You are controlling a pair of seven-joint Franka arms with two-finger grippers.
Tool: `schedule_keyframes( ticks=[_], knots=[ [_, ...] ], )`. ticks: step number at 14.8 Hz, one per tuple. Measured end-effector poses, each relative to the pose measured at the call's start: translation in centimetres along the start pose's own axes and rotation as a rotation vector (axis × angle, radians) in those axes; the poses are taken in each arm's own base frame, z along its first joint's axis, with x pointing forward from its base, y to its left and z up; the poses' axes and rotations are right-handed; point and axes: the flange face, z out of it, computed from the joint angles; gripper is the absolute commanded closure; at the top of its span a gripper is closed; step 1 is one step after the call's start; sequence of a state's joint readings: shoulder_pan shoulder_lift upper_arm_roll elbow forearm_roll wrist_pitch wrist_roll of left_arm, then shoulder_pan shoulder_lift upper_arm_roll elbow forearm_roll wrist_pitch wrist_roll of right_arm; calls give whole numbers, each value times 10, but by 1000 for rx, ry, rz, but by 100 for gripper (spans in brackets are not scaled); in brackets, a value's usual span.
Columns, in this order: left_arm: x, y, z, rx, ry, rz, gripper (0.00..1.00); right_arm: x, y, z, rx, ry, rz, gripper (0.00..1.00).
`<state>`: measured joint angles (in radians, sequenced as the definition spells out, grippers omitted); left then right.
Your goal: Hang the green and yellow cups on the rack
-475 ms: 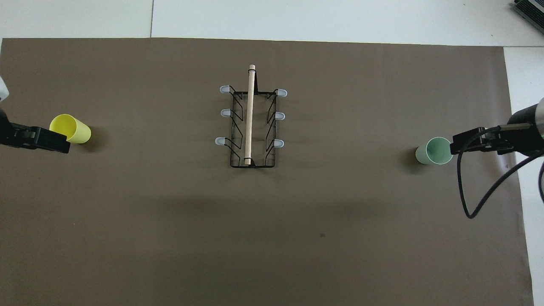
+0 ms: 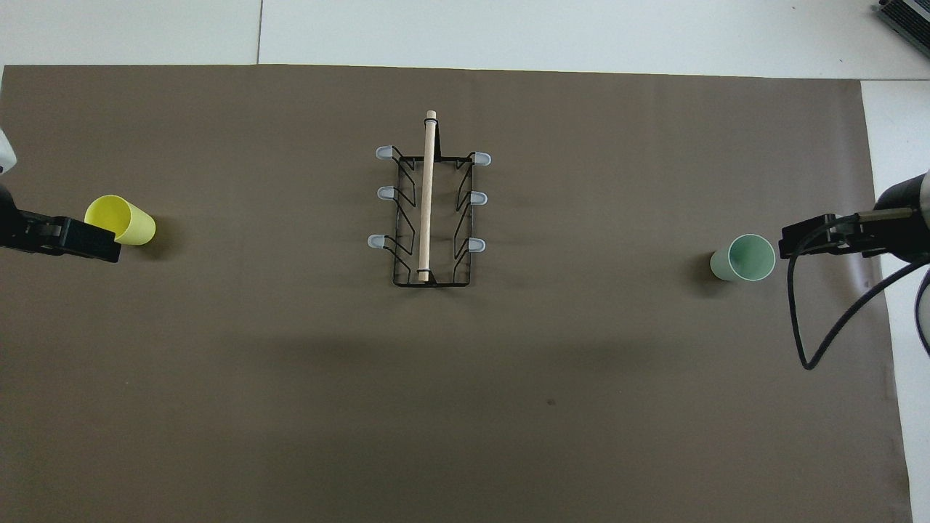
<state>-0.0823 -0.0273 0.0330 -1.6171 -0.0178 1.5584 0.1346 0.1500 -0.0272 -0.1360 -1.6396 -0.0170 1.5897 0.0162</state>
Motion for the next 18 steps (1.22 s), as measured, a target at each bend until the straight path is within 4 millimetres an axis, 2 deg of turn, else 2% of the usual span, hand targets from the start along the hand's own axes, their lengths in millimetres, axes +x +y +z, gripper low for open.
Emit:
schedule_keyframes(
  ticks=[2, 6, 8, 10, 12, 16, 18],
  knots=[
    [0, 1, 0, 0, -2, 2, 0, 0, 0, 2, 0, -3, -1, 0],
    [0, 2, 1, -1, -5, 2, 0, 4, -4, 24, 2, 24, 18, 0],
    [-1, 2, 1, -1, -8, 0, 0, 7, -12, 51, 0, 29, 26, 0],
    [-1, 2, 1, -1, -8, -2, 0, 9, -20, 84, -26, -24, -44, 0],
    [-1, 1, 1, -1, -7, -7, 0, 17, -23, 116, -98, -84, -190, 0],
    [0, 2, 0, 0, -5, -11, 0, 37, -50, 180, -271, -196, -529, 0],
    [0, 3, 0, 0, -4, -16, 0, 42, -61, 204, -356, -261, -712, 0]
  ],
)
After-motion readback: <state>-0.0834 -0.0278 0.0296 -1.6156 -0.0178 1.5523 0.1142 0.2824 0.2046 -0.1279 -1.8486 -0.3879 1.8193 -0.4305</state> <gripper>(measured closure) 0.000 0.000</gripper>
